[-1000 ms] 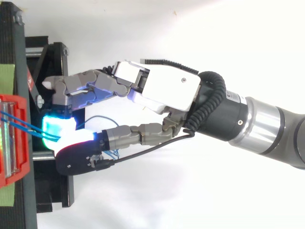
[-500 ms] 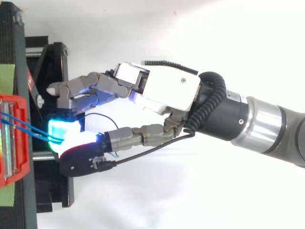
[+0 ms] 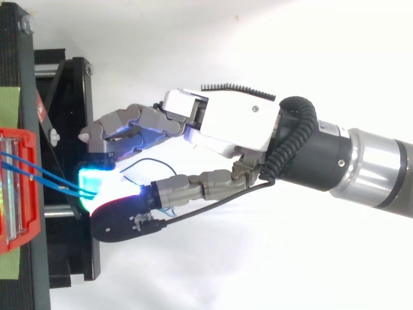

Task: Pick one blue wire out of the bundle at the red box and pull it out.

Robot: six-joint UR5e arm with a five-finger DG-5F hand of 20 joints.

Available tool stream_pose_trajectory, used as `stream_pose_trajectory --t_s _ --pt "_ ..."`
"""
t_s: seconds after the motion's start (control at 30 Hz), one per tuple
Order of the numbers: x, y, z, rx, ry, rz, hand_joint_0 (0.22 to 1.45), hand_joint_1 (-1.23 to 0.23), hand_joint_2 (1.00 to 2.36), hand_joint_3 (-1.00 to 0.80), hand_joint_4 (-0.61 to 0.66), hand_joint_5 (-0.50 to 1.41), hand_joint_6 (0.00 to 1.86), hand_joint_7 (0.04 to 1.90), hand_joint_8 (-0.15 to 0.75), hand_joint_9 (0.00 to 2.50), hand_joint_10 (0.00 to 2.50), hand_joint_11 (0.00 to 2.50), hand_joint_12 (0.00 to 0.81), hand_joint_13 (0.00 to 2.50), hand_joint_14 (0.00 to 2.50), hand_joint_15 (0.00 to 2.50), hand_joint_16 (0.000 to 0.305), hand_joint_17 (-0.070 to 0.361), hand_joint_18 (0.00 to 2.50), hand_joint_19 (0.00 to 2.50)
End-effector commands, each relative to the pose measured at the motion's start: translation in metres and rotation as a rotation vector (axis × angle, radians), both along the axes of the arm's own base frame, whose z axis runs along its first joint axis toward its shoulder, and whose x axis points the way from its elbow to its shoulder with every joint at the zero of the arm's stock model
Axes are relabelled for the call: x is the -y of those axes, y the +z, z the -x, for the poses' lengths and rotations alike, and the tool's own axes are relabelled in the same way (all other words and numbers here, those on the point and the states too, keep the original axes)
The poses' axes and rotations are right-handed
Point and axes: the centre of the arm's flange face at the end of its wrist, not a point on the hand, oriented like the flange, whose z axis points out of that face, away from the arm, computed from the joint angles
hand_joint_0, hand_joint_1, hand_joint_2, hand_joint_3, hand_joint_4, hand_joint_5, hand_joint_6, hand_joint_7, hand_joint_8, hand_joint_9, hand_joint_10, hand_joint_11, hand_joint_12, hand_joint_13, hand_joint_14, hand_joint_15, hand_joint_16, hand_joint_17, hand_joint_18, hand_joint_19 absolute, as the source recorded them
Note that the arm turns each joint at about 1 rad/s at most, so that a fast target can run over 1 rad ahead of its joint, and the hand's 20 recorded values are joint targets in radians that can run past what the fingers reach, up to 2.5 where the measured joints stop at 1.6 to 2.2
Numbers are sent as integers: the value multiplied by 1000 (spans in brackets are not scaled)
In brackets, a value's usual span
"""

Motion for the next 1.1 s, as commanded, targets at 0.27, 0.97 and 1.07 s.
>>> stream_pose_trajectory --t_s 0.27,0.97,1.07 --pt "10 24 10 -45 -11 32 591 -786 1013 -331 403 -152 789 1109 287 885 21 603 360 404 8 181 54 121 285 297" --pt "14 31 14 -58 -16 39 589 -749 1018 -214 302 -151 771 1110 274 901 23 623 357 401 8 199 53 119 265 315" --pt "14 30 14 -60 -16 39 594 -783 1019 -194 319 -157 794 1087 276 906 20 645 357 402 8 191 53 120 269 303"
